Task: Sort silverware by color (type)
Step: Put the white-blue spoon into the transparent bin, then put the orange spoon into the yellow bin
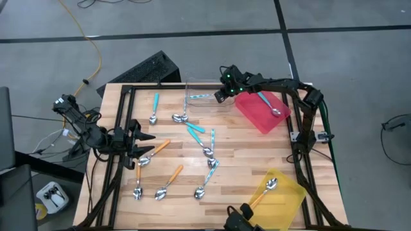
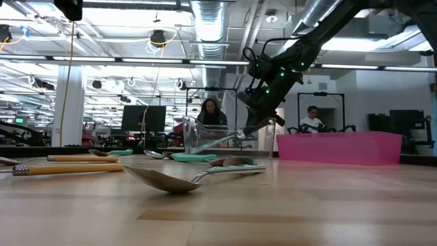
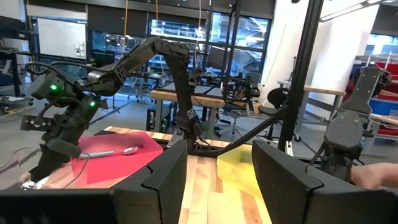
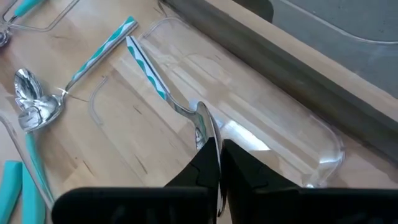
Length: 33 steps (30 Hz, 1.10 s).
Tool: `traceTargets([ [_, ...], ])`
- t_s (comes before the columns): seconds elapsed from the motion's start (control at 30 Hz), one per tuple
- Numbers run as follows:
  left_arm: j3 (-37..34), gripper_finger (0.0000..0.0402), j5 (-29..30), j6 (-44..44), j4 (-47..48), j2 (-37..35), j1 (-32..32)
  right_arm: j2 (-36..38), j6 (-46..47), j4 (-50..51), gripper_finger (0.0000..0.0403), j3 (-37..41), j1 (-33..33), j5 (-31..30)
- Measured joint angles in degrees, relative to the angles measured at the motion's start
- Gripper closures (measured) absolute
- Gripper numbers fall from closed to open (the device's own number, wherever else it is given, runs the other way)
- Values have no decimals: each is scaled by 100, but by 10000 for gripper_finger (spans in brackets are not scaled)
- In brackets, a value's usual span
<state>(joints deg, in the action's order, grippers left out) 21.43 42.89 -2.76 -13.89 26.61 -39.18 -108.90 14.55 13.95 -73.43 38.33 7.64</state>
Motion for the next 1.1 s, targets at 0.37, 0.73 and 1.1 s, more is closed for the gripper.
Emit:
traceTargets([
  [0.37,0,235,0,0,0,1,0,-5,-120,75,334,0,-10,-41],
  [0.73,0,235,0,0,0,2,0,-6,-284,-5,301,0,-48,-37],
  [1.1,0,235,432,-218,258,0,0,428,-452,321,253,-457,-28,2],
])
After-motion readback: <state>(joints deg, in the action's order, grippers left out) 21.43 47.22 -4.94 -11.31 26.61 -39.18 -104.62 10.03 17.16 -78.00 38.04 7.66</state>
